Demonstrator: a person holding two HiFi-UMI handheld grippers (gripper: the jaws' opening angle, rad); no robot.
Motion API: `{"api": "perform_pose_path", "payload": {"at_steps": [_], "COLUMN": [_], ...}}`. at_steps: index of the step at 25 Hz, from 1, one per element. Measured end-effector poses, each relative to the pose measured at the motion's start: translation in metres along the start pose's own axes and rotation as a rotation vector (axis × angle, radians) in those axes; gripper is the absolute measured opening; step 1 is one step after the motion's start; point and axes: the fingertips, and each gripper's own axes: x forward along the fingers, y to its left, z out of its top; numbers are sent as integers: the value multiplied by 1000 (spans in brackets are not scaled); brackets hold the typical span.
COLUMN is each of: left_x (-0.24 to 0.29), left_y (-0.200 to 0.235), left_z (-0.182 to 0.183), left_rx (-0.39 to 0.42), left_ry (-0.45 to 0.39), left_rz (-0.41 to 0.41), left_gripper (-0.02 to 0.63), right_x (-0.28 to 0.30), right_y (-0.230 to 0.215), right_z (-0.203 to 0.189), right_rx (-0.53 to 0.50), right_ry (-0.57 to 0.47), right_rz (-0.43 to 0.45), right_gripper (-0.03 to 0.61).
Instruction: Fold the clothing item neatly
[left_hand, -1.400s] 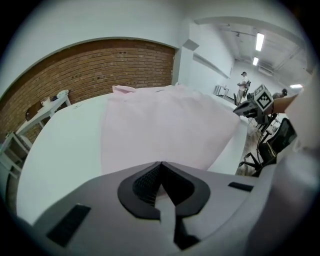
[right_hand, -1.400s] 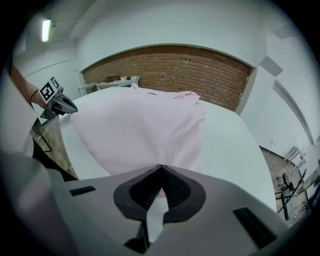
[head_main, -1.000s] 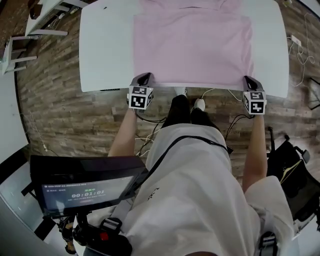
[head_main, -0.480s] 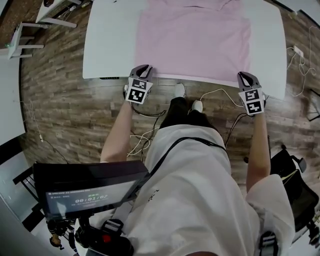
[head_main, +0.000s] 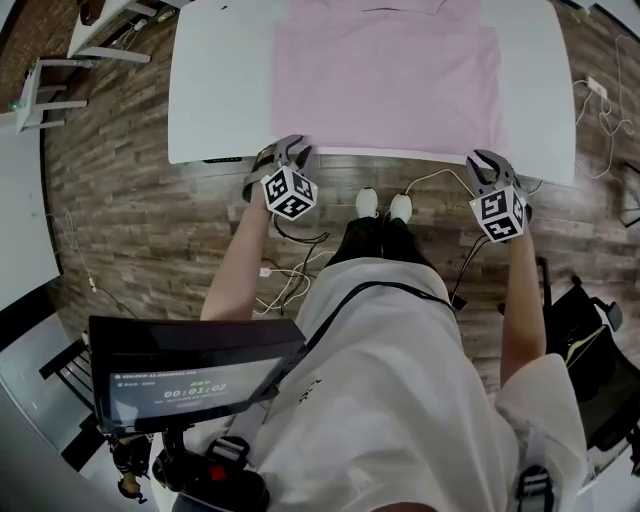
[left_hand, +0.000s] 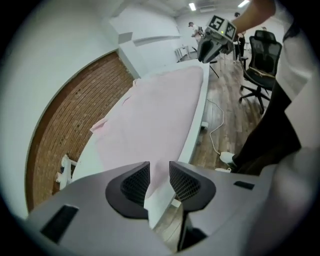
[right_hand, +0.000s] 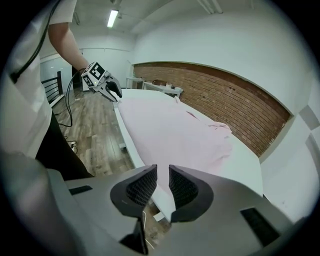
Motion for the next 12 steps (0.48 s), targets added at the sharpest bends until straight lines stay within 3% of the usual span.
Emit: {"api": "perform_pose_path", "payload": {"at_steps": [5, 12], "left_x": [12, 22], "left_y": [2, -5], "left_z": [-8, -6], "left_rx": [244, 412], "left_ry": [45, 84], "left_rz": [-3, -25], "left_gripper": [103, 103], "right_x": [5, 1], "right_y": [9, 6], "right_z": [-5, -13], "right_rx": [-11, -6], "right_ry": [43, 74], "right_rz": [2, -17], "right_gripper": [84, 84]}}
